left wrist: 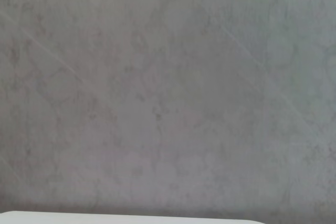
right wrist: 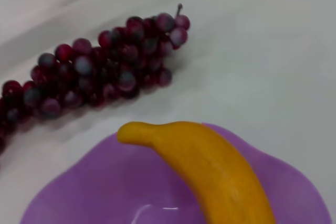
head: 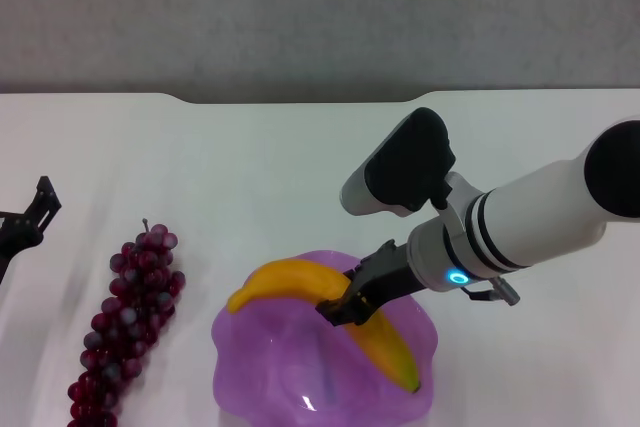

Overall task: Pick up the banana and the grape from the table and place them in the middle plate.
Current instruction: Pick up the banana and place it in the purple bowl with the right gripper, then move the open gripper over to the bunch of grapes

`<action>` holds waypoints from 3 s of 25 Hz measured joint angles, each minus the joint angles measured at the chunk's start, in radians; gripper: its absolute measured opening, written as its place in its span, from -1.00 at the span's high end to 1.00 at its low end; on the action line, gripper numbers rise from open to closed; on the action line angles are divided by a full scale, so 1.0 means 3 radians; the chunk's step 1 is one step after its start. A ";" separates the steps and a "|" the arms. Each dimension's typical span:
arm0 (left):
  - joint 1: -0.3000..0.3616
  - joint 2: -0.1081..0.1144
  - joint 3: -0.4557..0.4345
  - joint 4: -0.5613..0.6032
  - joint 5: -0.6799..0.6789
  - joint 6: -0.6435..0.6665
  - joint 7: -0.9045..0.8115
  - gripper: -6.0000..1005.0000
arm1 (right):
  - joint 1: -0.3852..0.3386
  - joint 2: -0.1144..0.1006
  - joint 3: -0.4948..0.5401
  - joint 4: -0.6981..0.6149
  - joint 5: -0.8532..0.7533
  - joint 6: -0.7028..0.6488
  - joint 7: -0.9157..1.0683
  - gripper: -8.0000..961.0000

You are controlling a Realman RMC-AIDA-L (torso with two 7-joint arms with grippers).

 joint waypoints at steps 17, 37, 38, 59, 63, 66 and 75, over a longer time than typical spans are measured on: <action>0.0009 0.0000 0.0000 0.0002 -0.0001 0.0000 0.0000 -0.83 | -0.0038 -0.0011 -0.0088 0.0049 -0.0004 -0.0409 -0.0177 -0.70; 0.0020 0.0000 0.0039 -0.0016 0.0061 0.0000 -0.0074 -0.83 | -0.1621 -0.0011 -0.0198 0.0087 -0.0542 -0.3840 -0.0521 -0.74; 0.0018 -0.0001 0.0042 -0.0018 0.0073 0.0000 -0.0075 -0.83 | -0.1608 -0.0010 -0.0382 -0.0108 -0.0541 -0.4217 -0.0433 -0.71; -0.0073 -0.0001 0.0198 -0.0064 0.0445 0.0000 -0.0373 -0.82 | -0.1141 0.0009 -0.1772 -0.1839 -0.0170 -0.6392 0.2060 -0.64; -0.0075 0.0004 0.0266 -0.0059 0.0496 0.0006 -0.0400 -0.82 | -0.1130 0.0003 -0.1760 -0.1871 -0.0161 -0.6319 0.2226 -0.64; -0.0104 0.0014 0.0428 -0.0058 0.0560 0.0011 -0.0444 -0.82 | -0.1117 0.0003 -0.1760 -0.1897 -0.0161 -0.6190 0.2212 -0.64; -0.0130 0.0034 0.0954 0.0332 0.0631 0.0174 -0.1221 -0.82 | -0.1088 -0.0002 -0.1797 -0.1968 -0.0174 -0.6030 0.2208 -0.64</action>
